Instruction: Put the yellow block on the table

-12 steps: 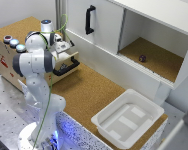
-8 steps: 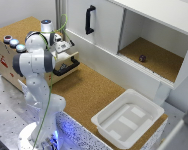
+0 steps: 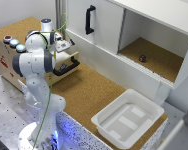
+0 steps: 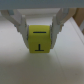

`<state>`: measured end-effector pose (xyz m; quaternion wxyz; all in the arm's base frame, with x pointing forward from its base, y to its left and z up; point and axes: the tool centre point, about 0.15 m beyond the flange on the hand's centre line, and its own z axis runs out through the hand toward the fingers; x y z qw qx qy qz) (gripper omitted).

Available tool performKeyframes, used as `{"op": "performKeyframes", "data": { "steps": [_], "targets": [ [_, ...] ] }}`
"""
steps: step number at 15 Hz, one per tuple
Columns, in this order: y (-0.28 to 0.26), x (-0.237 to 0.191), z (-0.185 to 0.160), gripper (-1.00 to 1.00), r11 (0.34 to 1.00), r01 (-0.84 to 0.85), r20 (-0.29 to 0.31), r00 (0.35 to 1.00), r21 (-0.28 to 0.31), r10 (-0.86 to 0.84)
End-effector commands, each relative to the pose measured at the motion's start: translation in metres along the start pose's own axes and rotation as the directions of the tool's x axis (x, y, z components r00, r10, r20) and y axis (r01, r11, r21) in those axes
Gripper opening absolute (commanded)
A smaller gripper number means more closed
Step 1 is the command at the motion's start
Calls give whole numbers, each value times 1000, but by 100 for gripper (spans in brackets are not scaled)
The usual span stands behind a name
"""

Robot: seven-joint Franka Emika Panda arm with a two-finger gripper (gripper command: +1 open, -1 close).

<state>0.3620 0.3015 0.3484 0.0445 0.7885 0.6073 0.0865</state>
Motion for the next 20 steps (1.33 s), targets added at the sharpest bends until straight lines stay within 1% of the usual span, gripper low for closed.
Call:
{"op": "performKeyframes", "data": {
  "steps": [1,2,4,5,6,7,9,11,12,14,16,17,18,19,20],
  "targets": [
    [39,-35,-33,-100,1000,17,-33,999,-24,-18],
    [42,-36,-34,-100,999,46,-15,999,-28,-46],
    [46,-38,-37,-100,996,85,-10,996,-26,-86],
    [51,-44,-43,-100,995,91,3,996,-42,-91],
    [57,-51,-51,-100,996,81,0,997,-49,-81],
    [61,-62,-60,-100,996,63,3,998,-61,-63],
    [70,-92,-78,-100,994,-4,18,1000,-109,6],
    [79,-120,-84,-100,988,-79,21,996,-131,83],
    [84,-141,-86,-100,981,-140,15,990,-137,143],
    [95,-179,-82,-100,965,-236,-2,971,-111,238],
    [106,-215,-66,-100,941,-328,-7,945,-80,328],
    [111,-232,-57,-100,928,-369,-15,930,-51,368],
    [114,-243,-50,-100,912,-407,-13,914,-48,407],
    [119,-263,-37,-100,876,-481,-12,876,-34,481],
    [121,-276,-22,-100,833,-551,22,833,-44,552]
  ]
}}
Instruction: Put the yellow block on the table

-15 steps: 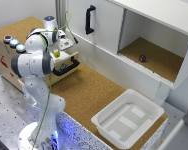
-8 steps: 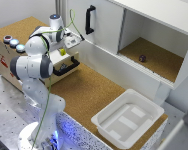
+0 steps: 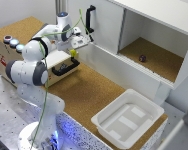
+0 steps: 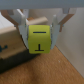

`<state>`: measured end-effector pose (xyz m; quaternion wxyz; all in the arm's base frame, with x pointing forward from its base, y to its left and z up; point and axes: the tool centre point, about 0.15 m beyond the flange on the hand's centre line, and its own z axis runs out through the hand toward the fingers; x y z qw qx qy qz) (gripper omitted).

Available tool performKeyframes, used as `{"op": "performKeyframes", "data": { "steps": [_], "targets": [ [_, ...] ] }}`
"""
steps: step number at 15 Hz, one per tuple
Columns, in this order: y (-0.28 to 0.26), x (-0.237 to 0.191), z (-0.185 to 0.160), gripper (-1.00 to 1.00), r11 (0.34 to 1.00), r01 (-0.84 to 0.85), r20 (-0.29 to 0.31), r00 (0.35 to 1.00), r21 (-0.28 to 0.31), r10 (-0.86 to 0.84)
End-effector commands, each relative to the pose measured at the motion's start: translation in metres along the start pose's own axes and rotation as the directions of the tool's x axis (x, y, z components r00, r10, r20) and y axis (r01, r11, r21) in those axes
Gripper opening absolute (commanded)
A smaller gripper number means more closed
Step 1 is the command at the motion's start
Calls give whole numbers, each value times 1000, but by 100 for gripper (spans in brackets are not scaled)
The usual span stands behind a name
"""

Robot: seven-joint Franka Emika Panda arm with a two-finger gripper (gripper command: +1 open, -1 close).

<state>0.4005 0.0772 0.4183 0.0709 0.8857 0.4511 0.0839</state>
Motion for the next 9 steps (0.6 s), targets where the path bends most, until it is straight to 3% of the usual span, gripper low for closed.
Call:
{"op": "performKeyframes", "data": {
  "steps": [1,2,4,5,6,7,9],
  "targets": [
    [41,-74,70,-100,948,-315,0,949,46,316],
    [42,-85,88,-100,917,-394,2,919,59,395],
    [40,-97,122,-100,860,-510,66,857,-17,510],
    [41,-104,131,-100,830,-558,45,829,9,557],
    [41,-109,146,-100,788,-611,53,787,-68,615],
    [45,-120,162,-100,751,-660,-9,751,7,660],
    [45,-131,203,-100,687,-725,-45,686,49,726]
  ]
}}
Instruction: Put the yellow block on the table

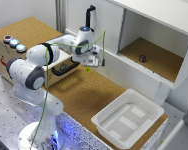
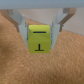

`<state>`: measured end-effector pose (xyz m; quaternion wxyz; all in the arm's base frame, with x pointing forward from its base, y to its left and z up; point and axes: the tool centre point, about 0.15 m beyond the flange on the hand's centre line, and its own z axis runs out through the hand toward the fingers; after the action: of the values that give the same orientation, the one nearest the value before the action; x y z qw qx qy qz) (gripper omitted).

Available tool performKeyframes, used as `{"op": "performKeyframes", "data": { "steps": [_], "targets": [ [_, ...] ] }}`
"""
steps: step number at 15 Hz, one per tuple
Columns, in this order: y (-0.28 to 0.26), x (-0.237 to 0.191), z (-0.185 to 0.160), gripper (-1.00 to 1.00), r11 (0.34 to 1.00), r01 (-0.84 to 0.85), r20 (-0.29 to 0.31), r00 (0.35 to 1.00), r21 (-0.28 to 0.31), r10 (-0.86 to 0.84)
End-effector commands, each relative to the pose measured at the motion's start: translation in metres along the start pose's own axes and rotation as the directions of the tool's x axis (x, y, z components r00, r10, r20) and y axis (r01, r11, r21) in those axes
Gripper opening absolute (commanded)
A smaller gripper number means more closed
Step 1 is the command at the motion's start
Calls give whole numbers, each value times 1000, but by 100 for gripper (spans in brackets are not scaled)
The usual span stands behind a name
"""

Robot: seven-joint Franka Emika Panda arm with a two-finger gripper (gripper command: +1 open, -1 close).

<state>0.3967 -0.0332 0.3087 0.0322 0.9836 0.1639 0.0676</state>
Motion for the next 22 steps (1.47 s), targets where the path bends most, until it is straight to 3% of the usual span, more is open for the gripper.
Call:
{"op": "performKeyframes", "data": {
  "steps": [1,2,7,8,9,22],
  "targets": [
    [26,-17,107,-100,971,-232,-104,966,53,237],
    [22,-15,114,-100,968,-246,-104,963,47,250],
    [10,-6,125,-100,939,-297,-27,952,172,305],
    [1,-3,112,100,946,-292,-22,954,143,298],
    [-10,1,97,100,953,-283,-17,958,103,286],
    [-10,1,97,100,953,-283,-17,958,103,286]
  ]
}}
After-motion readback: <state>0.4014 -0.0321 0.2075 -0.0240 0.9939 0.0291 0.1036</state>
